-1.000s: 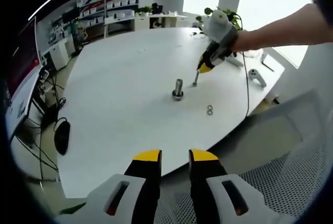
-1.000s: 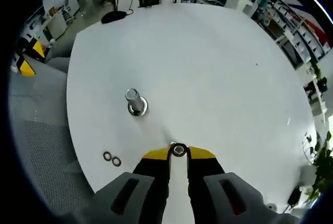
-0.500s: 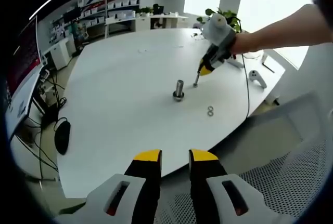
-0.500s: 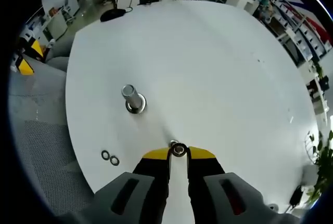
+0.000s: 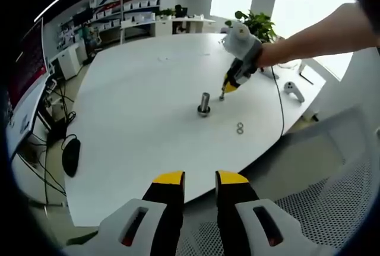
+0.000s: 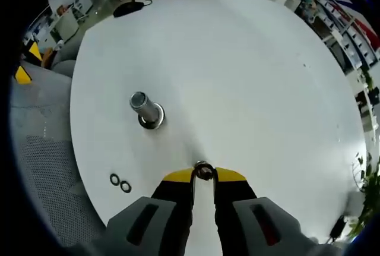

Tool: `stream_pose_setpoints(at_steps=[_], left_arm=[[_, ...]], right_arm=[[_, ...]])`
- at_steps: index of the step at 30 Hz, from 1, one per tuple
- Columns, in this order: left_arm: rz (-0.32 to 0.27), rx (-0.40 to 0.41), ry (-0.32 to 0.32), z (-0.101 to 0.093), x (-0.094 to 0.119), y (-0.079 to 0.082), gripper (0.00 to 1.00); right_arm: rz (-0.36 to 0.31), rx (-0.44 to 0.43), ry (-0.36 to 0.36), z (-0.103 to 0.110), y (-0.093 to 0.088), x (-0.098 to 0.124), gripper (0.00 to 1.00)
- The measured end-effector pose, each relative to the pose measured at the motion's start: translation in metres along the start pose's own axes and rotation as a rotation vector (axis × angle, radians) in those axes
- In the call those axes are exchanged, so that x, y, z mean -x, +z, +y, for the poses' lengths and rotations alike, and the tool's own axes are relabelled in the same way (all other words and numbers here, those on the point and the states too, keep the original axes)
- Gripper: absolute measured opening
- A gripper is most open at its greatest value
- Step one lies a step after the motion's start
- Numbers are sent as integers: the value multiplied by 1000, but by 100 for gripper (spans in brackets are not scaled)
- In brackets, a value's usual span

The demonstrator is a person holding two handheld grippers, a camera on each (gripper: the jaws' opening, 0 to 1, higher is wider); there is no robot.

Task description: Place the washer onto the threaded stud by aligning its center hole with the stud, sliding it down to the base, and recovering from edge contact or off-axis alignment until the washer reaches the visible bottom stop.

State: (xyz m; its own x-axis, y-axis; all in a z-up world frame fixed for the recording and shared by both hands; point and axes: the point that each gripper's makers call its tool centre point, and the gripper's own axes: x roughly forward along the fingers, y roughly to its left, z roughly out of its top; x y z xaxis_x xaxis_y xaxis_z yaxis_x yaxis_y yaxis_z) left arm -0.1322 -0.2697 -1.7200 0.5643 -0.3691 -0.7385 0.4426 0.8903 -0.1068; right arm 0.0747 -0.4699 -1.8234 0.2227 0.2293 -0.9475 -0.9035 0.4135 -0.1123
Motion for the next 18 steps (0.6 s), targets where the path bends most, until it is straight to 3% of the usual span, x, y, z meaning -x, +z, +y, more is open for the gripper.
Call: stream_pose_setpoints(at_steps=[12, 18], left_arm=[[3, 0, 0, 0, -1, -1, 18], [14, -4, -2, 0, -1, -3, 17]], right_arm=[[43, 0, 29, 5, -8, -19, 14], [23, -26, 37, 11, -6, -17, 15]])
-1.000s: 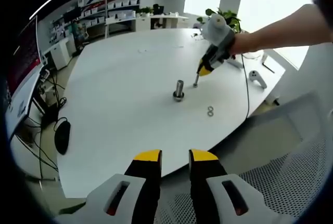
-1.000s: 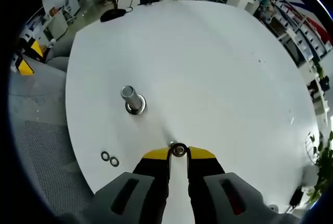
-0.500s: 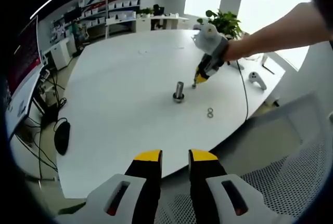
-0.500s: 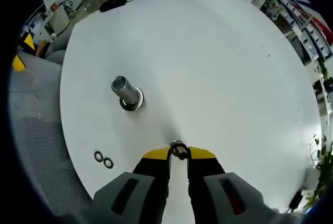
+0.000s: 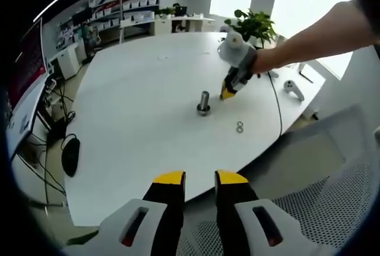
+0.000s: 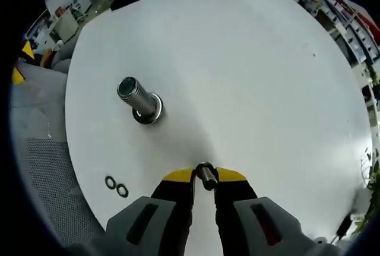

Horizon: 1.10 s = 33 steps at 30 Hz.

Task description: Place the washer onto the threaded stud by aligning its center hole with the stud, sliding it down to the base, and recovering from edge contact or off-axis alignment until the washer reaches the visible bottom stop.

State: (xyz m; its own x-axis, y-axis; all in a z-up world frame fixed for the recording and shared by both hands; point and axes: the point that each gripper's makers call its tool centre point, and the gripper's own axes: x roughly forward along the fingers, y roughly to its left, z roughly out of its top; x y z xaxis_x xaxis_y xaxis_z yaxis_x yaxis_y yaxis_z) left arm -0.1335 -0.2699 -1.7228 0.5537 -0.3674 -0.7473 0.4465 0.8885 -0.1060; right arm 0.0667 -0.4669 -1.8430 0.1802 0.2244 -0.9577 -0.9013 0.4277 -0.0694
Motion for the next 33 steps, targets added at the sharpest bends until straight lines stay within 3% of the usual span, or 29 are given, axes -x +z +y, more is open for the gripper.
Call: stream_pose_setpoints(at_steps=[11, 17, 27, 33], left_arm=[[-8, 3, -3, 0, 0, 1, 17], [-10, 2, -2, 0, 1, 2, 17], [-20, 2, 3, 1, 2, 3, 17], [-28, 1, 7, 1, 3, 5, 17]], right_arm=[[-9, -20, -11, -2, -13, 4, 18], [-11, -33, -18, -3, -24, 17, 20], [-5, -33, 20, 31, -48, 24, 21], [-5, 41, 58, 57, -46, 24, 21]])
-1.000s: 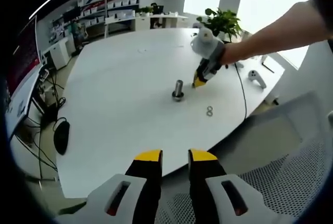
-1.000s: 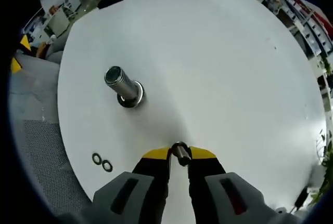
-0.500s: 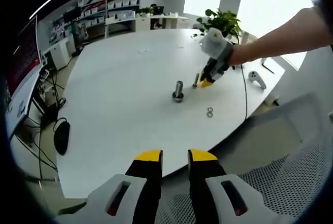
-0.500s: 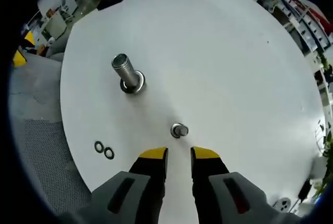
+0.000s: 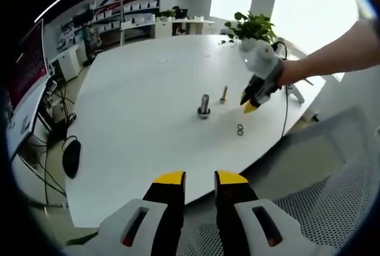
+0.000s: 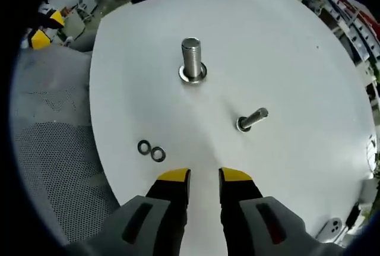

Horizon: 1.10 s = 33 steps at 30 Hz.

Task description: Place the washer onto the threaded stud by aligning its center hole with the stud, sliding it down to the base, and recovering from edge contact or off-axis alignment until the washer reaches the visible bottom stop.

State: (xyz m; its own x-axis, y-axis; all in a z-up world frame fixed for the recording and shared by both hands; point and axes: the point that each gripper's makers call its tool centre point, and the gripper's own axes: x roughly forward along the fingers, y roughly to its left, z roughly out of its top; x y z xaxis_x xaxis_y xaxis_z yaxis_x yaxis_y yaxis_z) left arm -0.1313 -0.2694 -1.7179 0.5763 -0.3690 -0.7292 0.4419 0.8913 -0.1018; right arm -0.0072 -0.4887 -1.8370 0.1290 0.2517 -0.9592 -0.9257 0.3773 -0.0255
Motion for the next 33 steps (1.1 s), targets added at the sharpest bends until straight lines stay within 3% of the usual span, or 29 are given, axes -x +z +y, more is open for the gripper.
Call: stream_pose_setpoints(at_steps=[3, 8, 22, 26, 33], left_arm=[[-4, 1, 1, 0, 1, 1, 17], [-3, -6, 0, -1, 1, 1, 17], [-10, -7, 3, 0, 1, 2, 18], [-13, -7, 3, 0, 1, 2, 17], [-11, -6, 1, 0, 1, 2, 17]], right_arm=[[-23, 74, 56, 19, 7, -2, 22], [5, 246, 79, 38, 8, -5, 22], [29, 244, 97, 44, 10, -17, 22], [44, 334, 91, 50, 12, -19, 20], [33, 293, 95, 39, 10, -18, 20]])
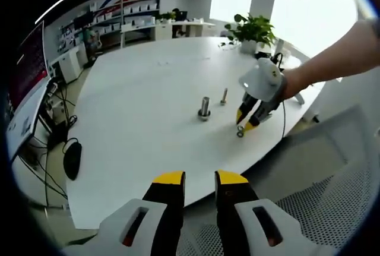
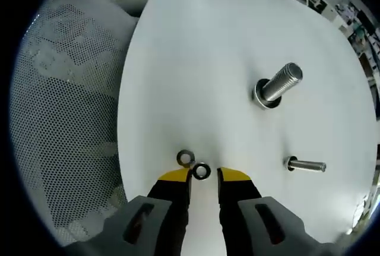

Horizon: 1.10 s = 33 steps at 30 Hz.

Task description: Place the washer onto the threaded stud by aligning its center hole with the stud, sliding it down to the base, and recovering from edge contact or off-axis alignment until the washer reaches the visible bottom stop.

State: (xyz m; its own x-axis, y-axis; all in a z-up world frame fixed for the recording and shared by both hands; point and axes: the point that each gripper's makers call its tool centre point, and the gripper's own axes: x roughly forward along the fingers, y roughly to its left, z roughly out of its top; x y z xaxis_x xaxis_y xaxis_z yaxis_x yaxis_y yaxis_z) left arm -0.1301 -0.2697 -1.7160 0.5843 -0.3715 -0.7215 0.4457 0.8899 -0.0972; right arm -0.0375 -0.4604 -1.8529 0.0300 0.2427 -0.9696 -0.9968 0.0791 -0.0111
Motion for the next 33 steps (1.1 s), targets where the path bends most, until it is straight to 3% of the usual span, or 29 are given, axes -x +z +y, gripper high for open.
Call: stream_pose_setpoints(at_steps=[6, 15, 20, 25, 31, 33], left_arm=[[1, -1, 0, 0, 0, 0, 17], [-1, -2, 1, 0, 0, 0, 17], [2, 0, 3, 0, 0, 0, 17], [2, 1, 5, 1, 0, 0, 17], [11, 0, 7, 1, 0, -2, 17], [9, 2, 9, 2, 0, -2, 17]], right_arm=[[-12, -6, 3, -2, -3, 0, 19], [17, 115, 22, 0, 1, -1, 19], [20, 139, 24, 2, 5, -2, 15], [82, 131, 34, -1, 5, -3, 14], [297, 195, -26, 2, 3, -3, 14], [322, 171, -34, 1, 4, -5, 14]])
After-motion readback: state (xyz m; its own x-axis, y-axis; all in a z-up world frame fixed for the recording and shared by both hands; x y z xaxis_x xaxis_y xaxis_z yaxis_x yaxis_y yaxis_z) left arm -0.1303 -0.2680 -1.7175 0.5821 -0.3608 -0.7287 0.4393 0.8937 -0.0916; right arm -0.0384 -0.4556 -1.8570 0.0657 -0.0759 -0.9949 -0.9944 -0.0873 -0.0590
